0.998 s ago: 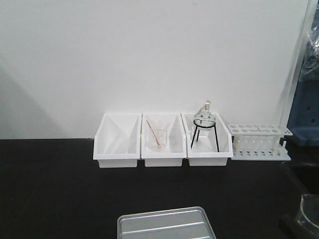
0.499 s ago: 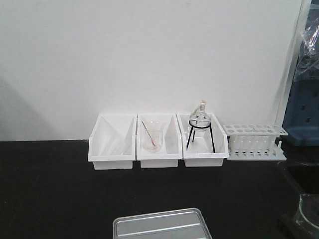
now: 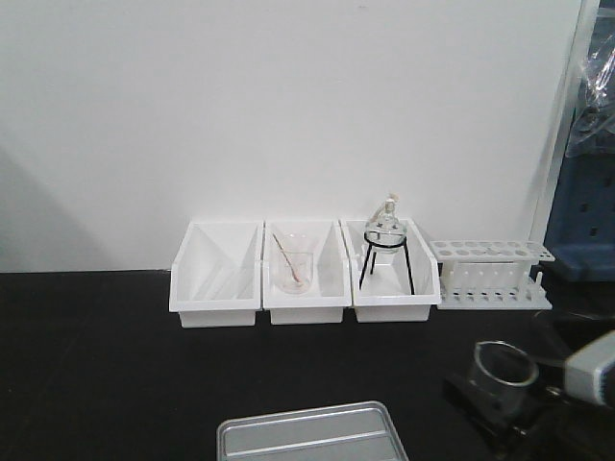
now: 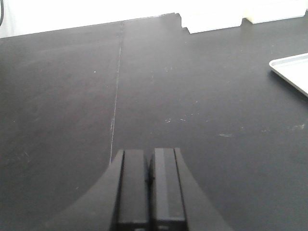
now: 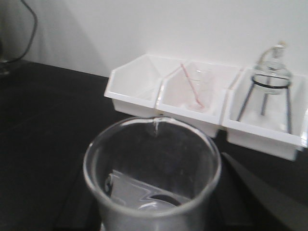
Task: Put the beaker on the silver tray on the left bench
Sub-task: 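Lower the held beaker with the right gripper onto the silver tray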
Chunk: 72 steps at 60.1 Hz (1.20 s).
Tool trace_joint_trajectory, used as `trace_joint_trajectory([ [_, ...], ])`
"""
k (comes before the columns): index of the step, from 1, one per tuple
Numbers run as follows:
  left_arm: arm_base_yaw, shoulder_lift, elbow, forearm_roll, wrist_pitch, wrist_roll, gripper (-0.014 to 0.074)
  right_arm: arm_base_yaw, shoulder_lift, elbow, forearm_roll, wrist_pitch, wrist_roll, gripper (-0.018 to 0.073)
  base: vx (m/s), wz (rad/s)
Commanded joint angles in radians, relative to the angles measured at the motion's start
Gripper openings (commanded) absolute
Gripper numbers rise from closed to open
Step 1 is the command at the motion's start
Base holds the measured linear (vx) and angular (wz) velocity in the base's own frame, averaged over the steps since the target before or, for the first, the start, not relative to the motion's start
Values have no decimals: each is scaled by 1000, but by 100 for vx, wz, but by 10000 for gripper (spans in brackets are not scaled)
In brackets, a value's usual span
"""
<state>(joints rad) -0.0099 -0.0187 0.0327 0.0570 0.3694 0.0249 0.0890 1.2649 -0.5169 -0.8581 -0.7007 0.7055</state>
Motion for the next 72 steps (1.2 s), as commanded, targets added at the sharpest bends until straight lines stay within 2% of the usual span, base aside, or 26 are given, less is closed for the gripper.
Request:
trace_joint_trajectory([
  [1, -6, -7, 20, -3, -75, -2, 1, -1, 173, -100, 27, -279, -109, -11, 0, 0],
  [9, -6, -7, 20, -3, -75, -2, 1, 1, 451, -229, -83, -479, -134, -11, 0, 0],
  [17, -6, -7, 20, -3, -75, -2, 1, 21, 652, -359, -161, -552, -100, -11, 0, 0],
  [28, -6, -7, 20, -3, -75, -2, 1, 87, 774, -477, -193, -519, -107, -11, 0, -1],
  [37, -6, -7, 20, -3, -75, -2, 1, 130, 780, -511, -188, -389, -152, -11, 1, -1],
  [46, -6, -7, 20, -3, -75, -2, 1, 138, 790, -510, -159, -310, -190, -11, 0, 0],
  [63, -6, -7, 20, -3, -75, -2, 1, 138, 837, -510, -150, -326, -220, -11, 0, 0],
  [72, -6, -7, 20, -3, -75, -2, 1, 138, 863, -510, -114, -337, -233, -6, 0, 0],
])
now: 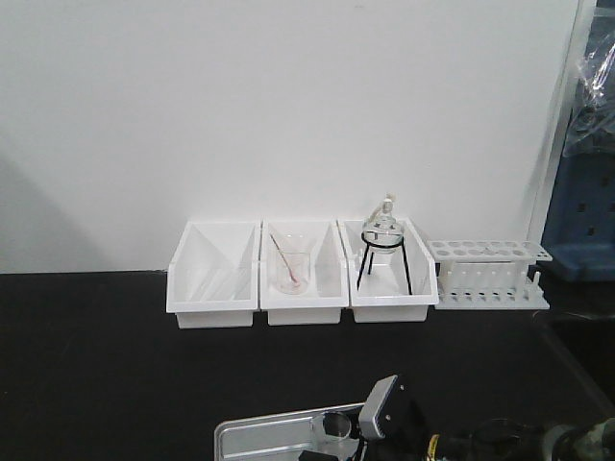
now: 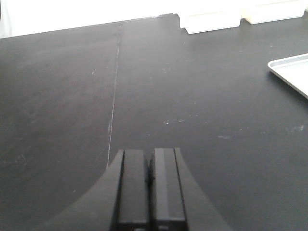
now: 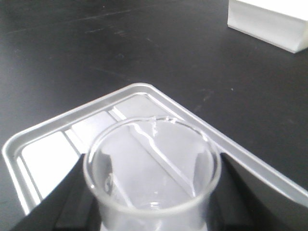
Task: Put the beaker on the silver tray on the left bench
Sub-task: 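Lower the held beaker with the right gripper onto the silver tray, then open the right gripper to release the beaker on the tray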
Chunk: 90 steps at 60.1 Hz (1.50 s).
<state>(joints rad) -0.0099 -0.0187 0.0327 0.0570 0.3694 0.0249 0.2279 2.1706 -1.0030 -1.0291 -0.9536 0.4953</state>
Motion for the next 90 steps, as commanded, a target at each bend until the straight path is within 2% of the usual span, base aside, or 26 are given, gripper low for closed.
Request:
trace_joint_trajectory([
  [1, -6, -7, 20, -3, -75, -2, 1, -1, -41, -24, 63, -85, -27, -5, 0, 0],
  [14, -6, -7, 20, -3, -75, -2, 1, -1, -23, -24, 92, -93, -48, 38, 0, 0],
  [23, -6, -7, 20, -3, -75, -2, 1, -1, -20, -24, 91, -89, -48, 115, 0, 0],
  [42, -6, -7, 20, -3, -75, -2, 1, -1, -20, -22, 91, -85, -47, 440, 0, 0],
  [52, -6, -7, 20, -3, -75, -2, 1, -1, -20, -22, 93, -85, -46, 562, 0, 0],
  [59, -6, -7, 20, -3, -75, -2, 1, -1, -20, -22, 96, -85, -46, 594, 0, 0],
  [75, -6, -7, 20, -3, -75, -2, 1, -1, -38, -22, 103, -141, -51, 594, 0, 0],
  [90, -6, -7, 20, -3, -75, -2, 1, -1, -139, -22, 108, -148, -51, 593, 0, 0],
])
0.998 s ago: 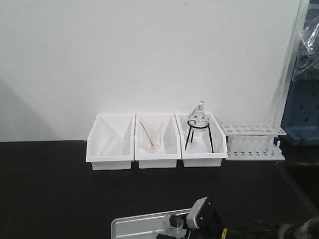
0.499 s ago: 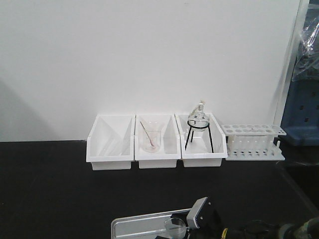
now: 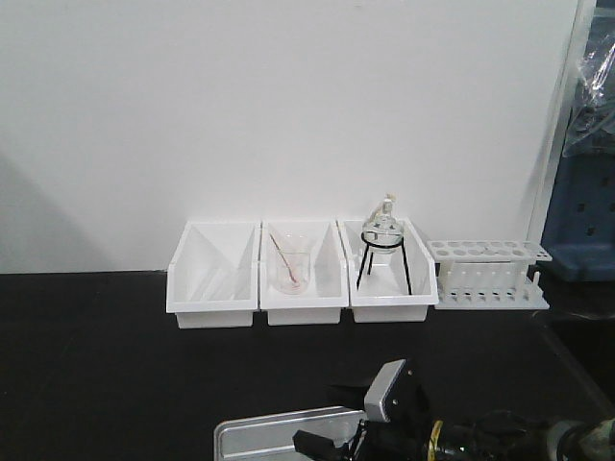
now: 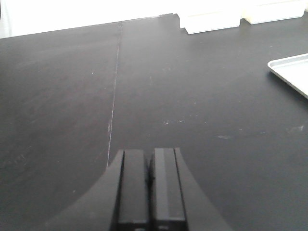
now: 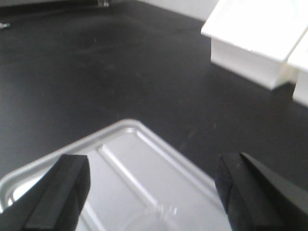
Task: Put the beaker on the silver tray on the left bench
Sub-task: 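Open the right gripper to release the beaker on the tray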
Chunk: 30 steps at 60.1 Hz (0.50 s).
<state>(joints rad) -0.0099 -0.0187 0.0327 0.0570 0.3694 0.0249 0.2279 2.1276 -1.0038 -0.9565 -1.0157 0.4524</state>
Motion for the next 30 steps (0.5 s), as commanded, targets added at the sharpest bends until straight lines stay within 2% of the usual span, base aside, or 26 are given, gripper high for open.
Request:
trace_joint_trajectory([
  [1, -6, -7, 20, -3, -75, -2, 1, -1, -103, -21, 35, -86, -7, 593, 0, 0],
  [6, -6, -7, 20, -3, -75, -2, 1, -1, -149, -21, 35, -86, 9, 583, 0, 0],
  [11, -6, -7, 20, -3, -75, -2, 1, -1, -208, -21, 35, -57, 88, 533, 0, 0],
  [14, -6, -7, 20, -3, -75, -2, 1, -1, -263, -21, 31, -8, 157, 470, 0, 0],
  [19, -6, -7, 20, -3, -75, -2, 1, -1, -367, -21, 11, 122, 290, 296, 0, 0],
  [26, -6, -7, 20, -3, -75, -2, 1, -1, -547, -21, -97, 370, 500, -16, 0, 0],
  [30, -6, -7, 20, -3, -75, -2, 1, -1, -643, -21, -222, 459, 614, -17, 0, 0],
])
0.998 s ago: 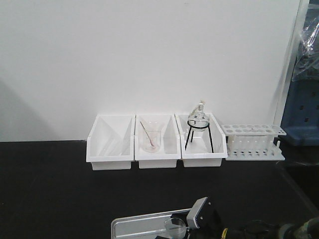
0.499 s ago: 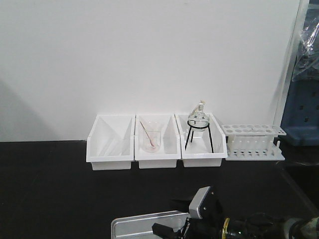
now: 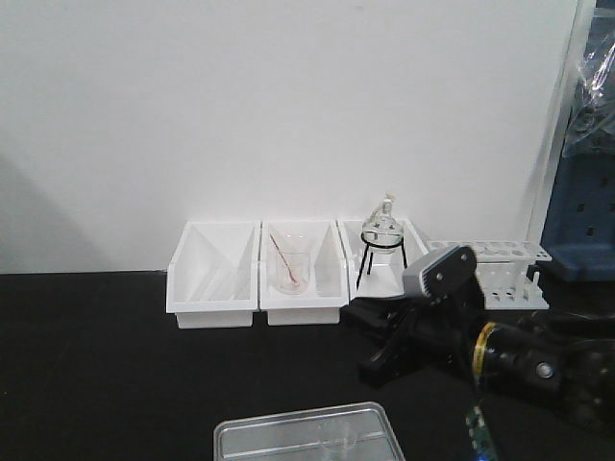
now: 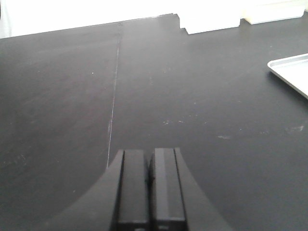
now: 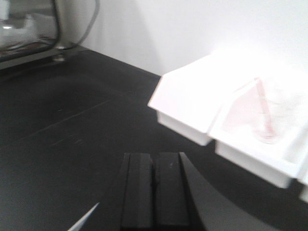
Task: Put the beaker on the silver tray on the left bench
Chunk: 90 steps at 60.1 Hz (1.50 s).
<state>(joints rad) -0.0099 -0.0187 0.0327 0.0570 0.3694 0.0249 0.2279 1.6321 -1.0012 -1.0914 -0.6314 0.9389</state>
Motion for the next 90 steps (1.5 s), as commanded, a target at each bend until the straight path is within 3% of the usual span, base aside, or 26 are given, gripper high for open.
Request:
trace_joint_trajectory([
  [1, -6, -7, 20, -3, -75, -2, 1, -1, -179, -20, -129, 93, 162, -17, 0, 0],
  [13, -6, -7, 20, -3, -75, -2, 1, -1, -454, 48, -422, 129, 417, -15, 0, 0],
  [27, -6, -7, 20, -3, -75, -2, 1, -1, -668, 99, -625, 126, 451, -14, 0, 0],
  [56, -6, -7, 20, -3, -75, -2, 1, -1, -829, 99, -636, 128, 456, -14, 0, 0],
  [63, -6, -7, 20, -3, -75, -2, 1, -1, -823, 106, -582, 143, 481, -14, 0, 0],
  [67, -6, -7, 20, -3, -75, -2, 1, -1, -804, 116, -453, 198, 476, -14, 0, 0],
  [73, -6, -7, 20, -3, -75, -2, 1, -1, -766, 149, -71, 353, 301, -14, 0, 0],
  [76, -6, -7, 20, -3, -75, -2, 1, 0, -747, 168, 172, 429, 105, -14, 0, 0],
  [84, -6, -7, 20, -3, -75, -2, 1, 1, -723, 204, 843, 651, -564, -14, 0, 0],
  [86, -6, -7, 20, -3, -75, -2, 1, 1, -726, 204, 969, 726, -766, -14, 0, 0],
  [90, -6, -7, 20, -3, -75, -2, 1, 1, -755, 204, 1119, 883, -1038, -14, 0, 0],
])
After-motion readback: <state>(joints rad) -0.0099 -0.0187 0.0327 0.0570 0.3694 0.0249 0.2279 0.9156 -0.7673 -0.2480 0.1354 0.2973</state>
